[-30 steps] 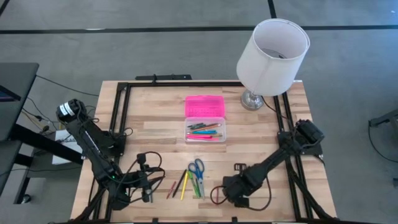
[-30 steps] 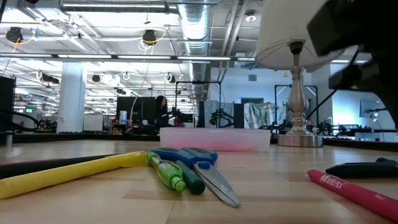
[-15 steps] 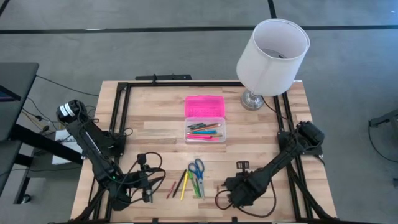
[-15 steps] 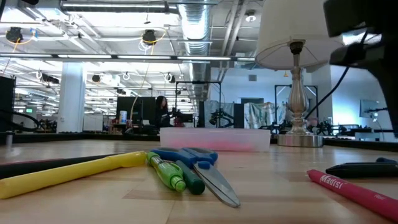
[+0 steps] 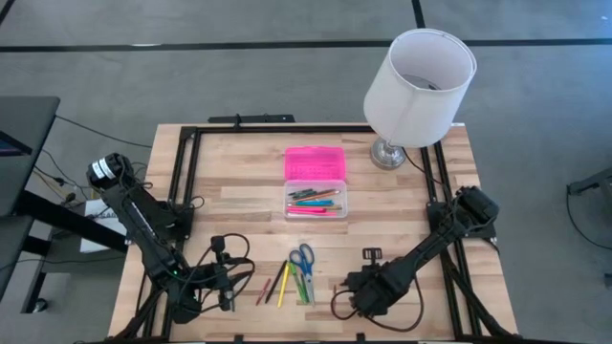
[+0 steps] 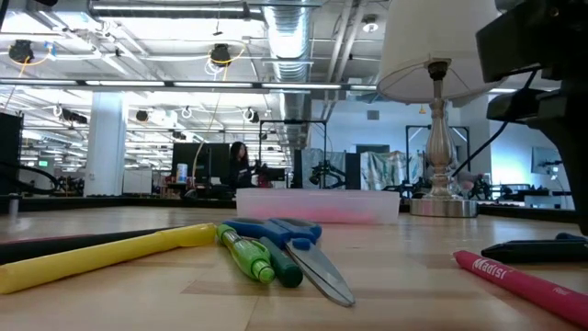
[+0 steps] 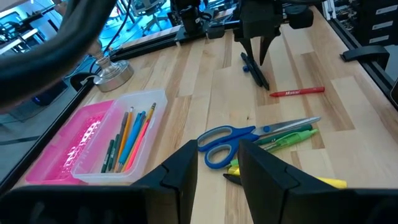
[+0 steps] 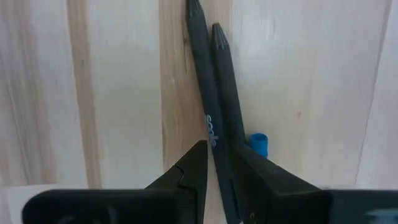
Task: Pick & place school supplies into a supply box
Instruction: Put the right black pen into the supply box
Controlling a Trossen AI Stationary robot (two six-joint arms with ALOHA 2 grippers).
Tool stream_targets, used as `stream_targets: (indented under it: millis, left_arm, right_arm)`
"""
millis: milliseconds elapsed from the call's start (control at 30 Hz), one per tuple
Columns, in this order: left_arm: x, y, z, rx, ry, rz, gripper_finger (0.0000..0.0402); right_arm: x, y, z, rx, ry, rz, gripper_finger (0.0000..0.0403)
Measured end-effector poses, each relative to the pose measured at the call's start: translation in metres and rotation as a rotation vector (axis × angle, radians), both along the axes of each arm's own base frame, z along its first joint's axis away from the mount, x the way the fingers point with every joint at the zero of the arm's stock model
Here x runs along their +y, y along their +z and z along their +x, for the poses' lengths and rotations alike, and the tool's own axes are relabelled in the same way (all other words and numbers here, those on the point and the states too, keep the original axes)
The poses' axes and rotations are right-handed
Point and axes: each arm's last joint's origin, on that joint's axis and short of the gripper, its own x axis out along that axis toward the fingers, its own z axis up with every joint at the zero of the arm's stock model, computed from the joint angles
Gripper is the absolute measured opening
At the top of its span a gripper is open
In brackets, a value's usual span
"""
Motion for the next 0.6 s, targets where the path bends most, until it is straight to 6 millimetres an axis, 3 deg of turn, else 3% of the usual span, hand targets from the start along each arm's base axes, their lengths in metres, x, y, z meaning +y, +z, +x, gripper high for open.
stream_targets:
  millis: [600]
  left_arm:
    - [0.0, 0.0, 0.0, 0.001, -0.001, -0.002, 0.0109]
  right_arm:
    - [-0.0006, -0.0063, -0.0019, 0.004, -0.041, 0.033, 0.0063]
